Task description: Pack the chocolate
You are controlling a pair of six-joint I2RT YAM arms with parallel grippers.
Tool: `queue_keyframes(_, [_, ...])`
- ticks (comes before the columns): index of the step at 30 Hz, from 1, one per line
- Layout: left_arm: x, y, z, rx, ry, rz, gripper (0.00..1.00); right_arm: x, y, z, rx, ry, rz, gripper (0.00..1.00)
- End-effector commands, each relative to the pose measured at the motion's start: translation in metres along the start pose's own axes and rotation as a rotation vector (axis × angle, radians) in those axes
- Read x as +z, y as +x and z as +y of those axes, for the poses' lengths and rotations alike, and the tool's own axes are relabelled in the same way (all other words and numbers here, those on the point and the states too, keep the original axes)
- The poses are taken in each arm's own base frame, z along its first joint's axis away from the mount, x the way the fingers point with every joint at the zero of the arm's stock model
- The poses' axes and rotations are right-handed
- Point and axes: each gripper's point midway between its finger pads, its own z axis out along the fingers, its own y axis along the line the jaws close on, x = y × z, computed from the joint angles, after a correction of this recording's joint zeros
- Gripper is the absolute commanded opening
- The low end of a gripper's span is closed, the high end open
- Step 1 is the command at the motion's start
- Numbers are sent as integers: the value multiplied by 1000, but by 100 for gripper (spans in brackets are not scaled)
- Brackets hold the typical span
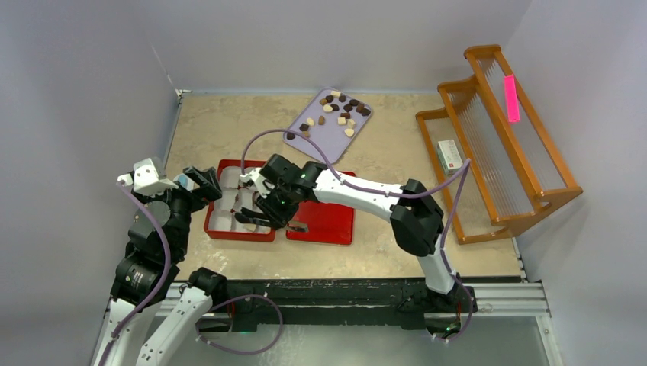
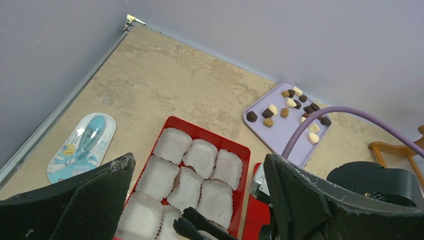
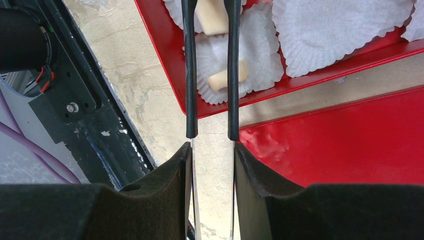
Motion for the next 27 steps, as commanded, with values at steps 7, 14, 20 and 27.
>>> queue_keyframes(7, [3, -4, -1, -13, -4, -14, 100, -9, -24, 14, -16, -39, -72, 33])
queue_keyframes(14, [4, -2, -3, -11, 0, -8, 100, -18, -32, 16, -1, -30, -89, 33])
queue_keyframes(20, [3, -3, -3, -12, 4, -11, 100, -43, -49, -3, 9, 71, -173, 33])
queue_keyframes(27, [3, -2, -7, -9, 27, -6, 100, -76, -57, -56, 66, 210, -232, 32])
